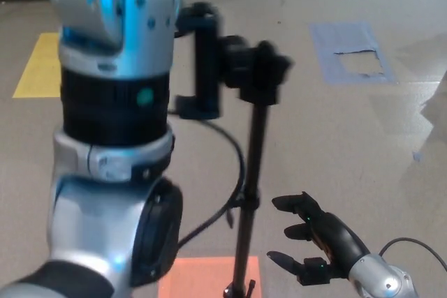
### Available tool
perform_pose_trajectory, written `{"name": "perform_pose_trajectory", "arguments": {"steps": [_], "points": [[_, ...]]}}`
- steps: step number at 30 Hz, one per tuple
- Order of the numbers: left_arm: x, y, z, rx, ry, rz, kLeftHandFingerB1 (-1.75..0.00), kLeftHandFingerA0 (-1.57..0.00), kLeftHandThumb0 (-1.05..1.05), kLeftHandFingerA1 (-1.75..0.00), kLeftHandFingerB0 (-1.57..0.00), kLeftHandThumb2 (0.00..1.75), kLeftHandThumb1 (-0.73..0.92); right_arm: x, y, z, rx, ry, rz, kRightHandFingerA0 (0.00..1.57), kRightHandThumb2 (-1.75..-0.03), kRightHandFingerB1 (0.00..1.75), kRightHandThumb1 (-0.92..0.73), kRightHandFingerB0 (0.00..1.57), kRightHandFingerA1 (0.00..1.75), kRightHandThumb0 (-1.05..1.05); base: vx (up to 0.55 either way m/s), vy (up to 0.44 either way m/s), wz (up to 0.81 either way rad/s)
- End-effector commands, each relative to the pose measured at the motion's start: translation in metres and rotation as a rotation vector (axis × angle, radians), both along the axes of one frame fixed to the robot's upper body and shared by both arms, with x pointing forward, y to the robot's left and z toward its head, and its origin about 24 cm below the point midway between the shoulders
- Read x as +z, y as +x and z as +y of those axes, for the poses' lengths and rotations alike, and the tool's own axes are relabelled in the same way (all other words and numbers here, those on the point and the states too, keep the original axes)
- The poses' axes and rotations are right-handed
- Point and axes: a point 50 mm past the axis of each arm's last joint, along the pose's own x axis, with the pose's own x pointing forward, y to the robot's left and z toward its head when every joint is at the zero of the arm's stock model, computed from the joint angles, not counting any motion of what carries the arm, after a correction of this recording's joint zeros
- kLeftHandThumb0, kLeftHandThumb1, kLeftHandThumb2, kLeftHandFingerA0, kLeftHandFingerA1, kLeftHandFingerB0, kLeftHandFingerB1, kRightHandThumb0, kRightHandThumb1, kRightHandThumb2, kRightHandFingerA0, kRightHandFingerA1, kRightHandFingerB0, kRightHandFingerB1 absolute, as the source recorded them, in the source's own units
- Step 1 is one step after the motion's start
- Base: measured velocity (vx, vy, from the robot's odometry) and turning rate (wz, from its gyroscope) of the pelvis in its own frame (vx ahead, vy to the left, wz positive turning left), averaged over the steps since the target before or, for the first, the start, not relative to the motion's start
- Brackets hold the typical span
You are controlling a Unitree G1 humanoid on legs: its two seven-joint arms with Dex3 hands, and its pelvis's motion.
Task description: A phone stand is kept on the floor and the robot uses both its hands to grab it and uses its left hand to extend the phone stand by pulling it upwards
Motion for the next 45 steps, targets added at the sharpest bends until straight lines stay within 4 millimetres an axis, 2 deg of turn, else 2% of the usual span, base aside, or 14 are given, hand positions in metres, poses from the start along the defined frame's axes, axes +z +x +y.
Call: {"name": "perform_pose_trajectory", "arguments": {"steps": [1,3,4,6,8,13,20,21,22,27,29,30,34,45], "points": [[0.145,-0.106,-0.021,-0.238,-0.056,-0.337,-0.91,-0.96,-0.11,-1.75,-0.38,0.92,0.43,-0.003,-0.002,-0.022,-0.141,0.016,-0.019,0.64,-0.61,0.79,-0.6,0.68,0.9,-1.05,0.0,0.0,0.0],[0.141,-0.104,-0.02,-0.223,-0.053,-0.362,-0.67,-0.91,-0.14,-1.75,-0.16,0.81,0.5,-0.001,0.0,-0.023,-0.143,0.021,-0.031,0.64,-0.61,0.78,-0.6,0.68,0.9,-1.05,0.0,0.0,0.0],[0.131,-0.099,-0.019,-0.135,0.035,-0.373,-1.43,-0.76,-0.41,-1.7,-0.58,0.57,0.55,-0.001,-0.001,-0.023,-0.138,0.022,-0.034,0.62,-0.61,0.79,-0.6,0.66,0.89,-1.05,0.0,0.0,0.0],[0.119,-0.093,-0.018,-0.072,0.098,-0.366,-1.16,-0.88,-0.62,-1.29,-0.82,0.82,0.42,0.0,0.0,-0.023,-0.134,0.015,-0.043,0.62,-0.61,0.79,-0.61,0.66,0.89,-1.05,0.0,0.0,0.0],[0.107,-0.09,-0.013,-0.003,0.278,-0.396,-0.52,-0.3,-0.75,-0.61,-0.43,0.58,0.59,0.003,0.002,-0.025,-0.126,0.007,-0.059,0.57,-0.63,0.81,-0.62,0.65,0.9,-1.05,0.0,0.0,0.0],[0.016,-0.073,0.006,0.032,0.488,-0.275,-0.1,0.0,-1.05,-0.06,-0.07,1.07,0.64,0.011,0.002,-0.04,-0.117,0.007,-0.102,0.52,-0.62,0.82,-0.63,0.52,0.91,-1.05,0.0,0.0,0.0],[-0.085,-0.071,0.039,0.248,0.593,-0.091,-0.03,0.0,-1.04,-0.02,0.0,1.14,0.72,0.018,-0.009,-0.065,-0.114,-0.023,-0.159,0.4,-0.66,0.8,-0.67,0.21,0.95,-1.05,0.0,0.0,0.0],[-0.127,-0.08,0.057,0.339,0.71,-0.029,-0.06,0.0,-1.05,-0.04,-0.08,1.19,0.79,0.016,-0.02,-0.077,-0.111,-0.02,-0.164,0.2,-0.85,0.65,-0.05,0.2,0.67,-0.41,0.0,0.0,0.0],[-0.139,-0.084,0.061,0.369,0.762,-0.021,-0.1,-0.03,-1.01,-0.1,-0.12,1.2,0.8,0.017,-0.024,-0.082,-0.107,-0.03,-0.174,0.23,-0.96,0.65,-0.49,0.07,0.85,-1.05,0.0,0.0,0.0],[-0.223,-0.108,0.1,0.394,0.829,0.146,-0.24,-0.06,-0.87,-0.27,-0.12,0.73,0.92,0.014,-0.057,-0.108,-0.124,-0.075,-0.236,0.11,-0.71,0.64,-0.79,0.0,0.93,-1.05,0.0,0.0,0.0],[-0.243,-0.117,0.109,0.401,0.832,0.183,-0.24,-0.05,-0.84,-0.27,-0.12,0.74,0.92,0.013,-0.071,-0.116,-0.123,-0.096,-0.245,0.0,-0.91,0.62,-0.11,0.02,0.61,-0.57,0.0,0.0,0.0],[-0.263,-0.126,0.12,0.394,0.829,0.233,-0.3,0.0,-0.77,-0.25,-0.12,1.15,0.76,0.01,-0.082,-0.12,-0.131,-0.104,-0.249,0.0,-0.72,0.2,-0.82,0.0,0.64,-1.05,0.0,0.0,0.0],[-0.341,-0.187,0.17,0.388,0.76,0.549,-0.29,-0.09,-0.9,-0.17,-0.09,1.14,0.78,0.009,-0.118,-0.139,-0.189,-0.101,-0.255,0.0,-0.61,0.24,-0.91,0.0,0.14,-1.05,0.0,0.0,0.0],[-0.4,-0.276,0.188,0.594,0.527,0.798,-0.28,-0.12,-0.81,-0.26,-0.17,0.71,0.88,0.009,-0.167,-0.137,-0.139,-0.286,-0.274,0.0,-0.92,0.07,-0.92,0.0,0.0,-1.05,0.0,0.0,0.0]]}}
